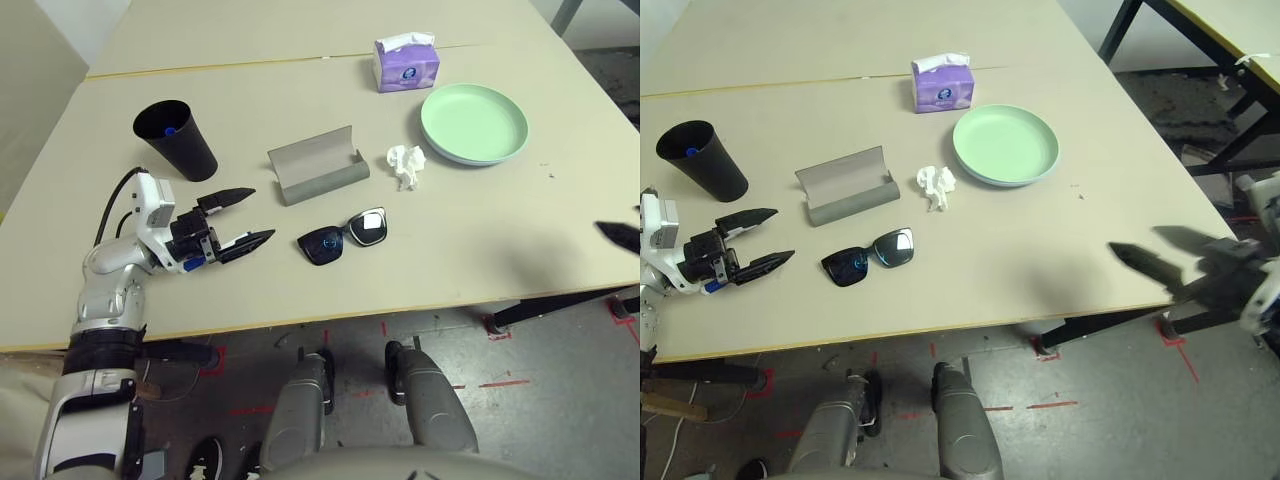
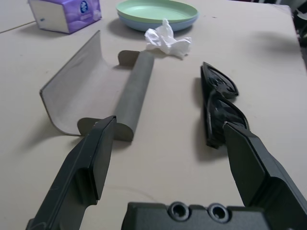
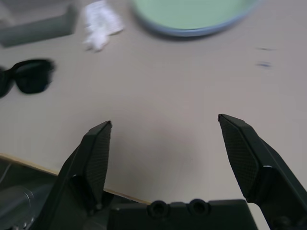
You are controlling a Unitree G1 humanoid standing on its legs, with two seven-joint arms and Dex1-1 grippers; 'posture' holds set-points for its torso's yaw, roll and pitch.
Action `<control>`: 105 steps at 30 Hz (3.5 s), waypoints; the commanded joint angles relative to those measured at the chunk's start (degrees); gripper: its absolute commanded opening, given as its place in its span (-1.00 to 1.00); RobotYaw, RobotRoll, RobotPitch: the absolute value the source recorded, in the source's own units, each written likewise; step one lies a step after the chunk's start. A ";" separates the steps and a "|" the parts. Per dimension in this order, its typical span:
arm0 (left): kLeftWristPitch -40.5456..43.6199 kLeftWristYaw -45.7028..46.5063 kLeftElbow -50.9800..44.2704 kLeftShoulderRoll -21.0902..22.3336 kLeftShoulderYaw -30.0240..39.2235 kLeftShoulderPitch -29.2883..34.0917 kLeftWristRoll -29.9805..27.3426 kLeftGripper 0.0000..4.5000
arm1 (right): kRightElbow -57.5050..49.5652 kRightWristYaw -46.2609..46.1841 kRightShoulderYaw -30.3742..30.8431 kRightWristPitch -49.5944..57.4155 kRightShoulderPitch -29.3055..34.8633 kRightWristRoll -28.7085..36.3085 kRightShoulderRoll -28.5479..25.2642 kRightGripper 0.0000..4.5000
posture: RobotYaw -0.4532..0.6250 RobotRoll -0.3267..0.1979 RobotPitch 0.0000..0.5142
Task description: Organize and tidy the items on the table.
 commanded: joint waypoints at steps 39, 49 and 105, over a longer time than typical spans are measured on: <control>4.00 0.64 -7.04 0.72 -0.57 3.56 -0.64 1.00 | 39.44 -21.04 41.51 -43.74 -27.53 -23.77 21.70 0.99 | -0.33 0.25 -0.07; 5.14 1.48 -9.82 0.49 -0.57 4.36 -0.78 1.00 | 46.83 -20.36 41.29 -48.35 -32.54 -24.45 22.98 0.99 | -0.30 0.25 -0.08; 4.35 3.95 -12.01 -2.64 -2.70 4.95 -1.58 1.00 | 83.77 -21.61 37.19 -55.92 -54.38 -30.71 12.07 -0.90 | -0.29 0.25 -0.08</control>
